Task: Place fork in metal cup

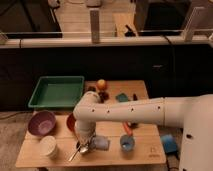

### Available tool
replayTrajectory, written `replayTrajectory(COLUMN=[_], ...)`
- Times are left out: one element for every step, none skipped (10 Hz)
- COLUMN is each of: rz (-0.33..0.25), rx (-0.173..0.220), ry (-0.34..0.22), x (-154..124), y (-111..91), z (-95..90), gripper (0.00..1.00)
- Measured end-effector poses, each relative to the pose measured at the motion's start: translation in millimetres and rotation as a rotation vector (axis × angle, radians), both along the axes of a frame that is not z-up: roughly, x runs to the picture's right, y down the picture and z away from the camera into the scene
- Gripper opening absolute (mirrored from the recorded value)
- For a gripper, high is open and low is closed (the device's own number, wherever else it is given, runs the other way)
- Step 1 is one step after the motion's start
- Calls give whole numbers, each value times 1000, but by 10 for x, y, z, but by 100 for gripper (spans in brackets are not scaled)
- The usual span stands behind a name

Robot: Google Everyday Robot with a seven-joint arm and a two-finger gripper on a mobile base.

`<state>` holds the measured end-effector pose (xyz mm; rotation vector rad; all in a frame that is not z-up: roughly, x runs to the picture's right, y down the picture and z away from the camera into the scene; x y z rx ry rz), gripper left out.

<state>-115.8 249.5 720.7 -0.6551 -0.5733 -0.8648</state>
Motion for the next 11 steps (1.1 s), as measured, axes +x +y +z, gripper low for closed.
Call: replayTrajectory(rz=[-3,-6,-8,-9,-19,-26,-27,-28,-34,-36,-37], rx=[-2,-2,-1,1,2,2,1,-1,-4,-5,-5], ry=[3,6,9,15,33,35,41,41,40,40,43], x=[18,39,52,58,76,53,68,69,51,44,46], y=[-5,-17,-17,-19,-15,-12,-22,-30,-36,-41,-38], z=[-5,-7,-9,-11,-12,-16,-9,-3,7,11,13], gripper=[2,2,3,8,18,29,38,47,61,69,76])
